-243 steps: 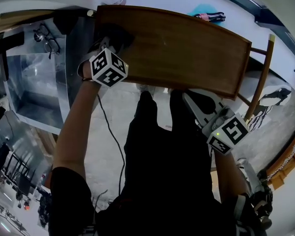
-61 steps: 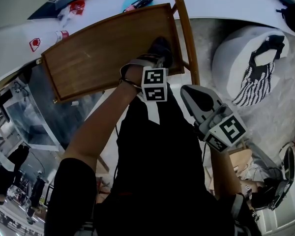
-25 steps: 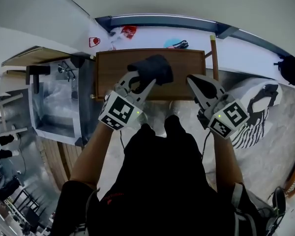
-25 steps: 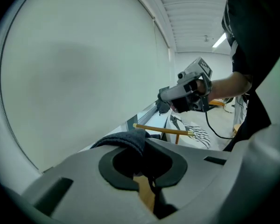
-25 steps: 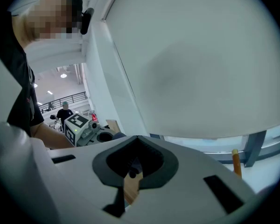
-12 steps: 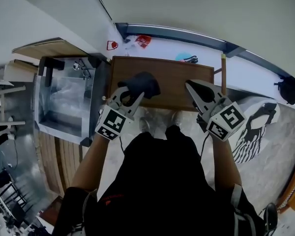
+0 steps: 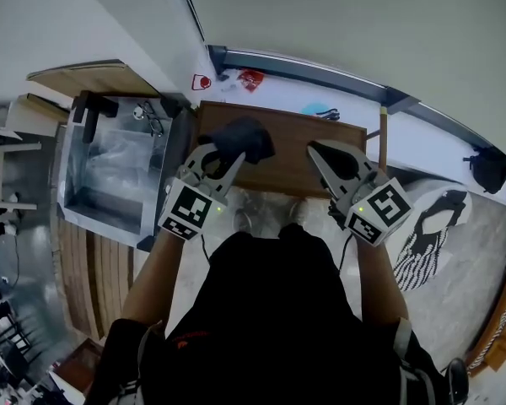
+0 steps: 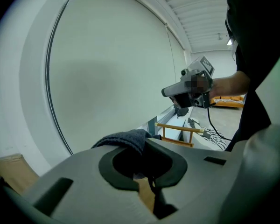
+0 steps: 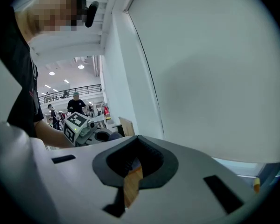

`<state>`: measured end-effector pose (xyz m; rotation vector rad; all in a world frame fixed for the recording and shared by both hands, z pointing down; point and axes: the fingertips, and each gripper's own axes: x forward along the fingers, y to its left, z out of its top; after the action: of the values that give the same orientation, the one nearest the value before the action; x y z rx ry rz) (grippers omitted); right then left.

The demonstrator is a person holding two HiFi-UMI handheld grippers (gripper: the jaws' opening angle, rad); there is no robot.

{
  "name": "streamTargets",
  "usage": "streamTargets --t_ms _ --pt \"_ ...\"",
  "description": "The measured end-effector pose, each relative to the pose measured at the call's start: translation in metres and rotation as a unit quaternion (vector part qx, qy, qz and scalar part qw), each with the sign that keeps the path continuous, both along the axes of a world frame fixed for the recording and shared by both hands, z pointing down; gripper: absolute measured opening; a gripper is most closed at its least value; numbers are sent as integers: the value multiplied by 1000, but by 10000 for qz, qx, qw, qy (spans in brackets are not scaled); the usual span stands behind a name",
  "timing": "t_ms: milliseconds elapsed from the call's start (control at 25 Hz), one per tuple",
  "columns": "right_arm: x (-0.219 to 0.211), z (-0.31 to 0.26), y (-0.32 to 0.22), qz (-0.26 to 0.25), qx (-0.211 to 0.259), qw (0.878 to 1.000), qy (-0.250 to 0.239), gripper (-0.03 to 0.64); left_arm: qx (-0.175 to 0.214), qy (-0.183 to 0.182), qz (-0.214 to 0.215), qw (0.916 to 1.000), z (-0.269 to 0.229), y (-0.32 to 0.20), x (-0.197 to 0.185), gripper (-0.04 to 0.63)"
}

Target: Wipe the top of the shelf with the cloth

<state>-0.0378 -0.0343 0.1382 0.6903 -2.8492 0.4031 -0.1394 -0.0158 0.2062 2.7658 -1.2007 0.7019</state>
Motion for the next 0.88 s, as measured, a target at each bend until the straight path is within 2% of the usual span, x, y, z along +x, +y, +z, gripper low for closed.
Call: streamTargets --t_ms 360,880 --pt "-10 -6 6 -58 63 10000 18 3 289 75 -13 9996 -26 -5 3 35" --pt "-15 -3 9 -167 21 9998 59 3 345 86 -114 9993 -32 -3 2 35"
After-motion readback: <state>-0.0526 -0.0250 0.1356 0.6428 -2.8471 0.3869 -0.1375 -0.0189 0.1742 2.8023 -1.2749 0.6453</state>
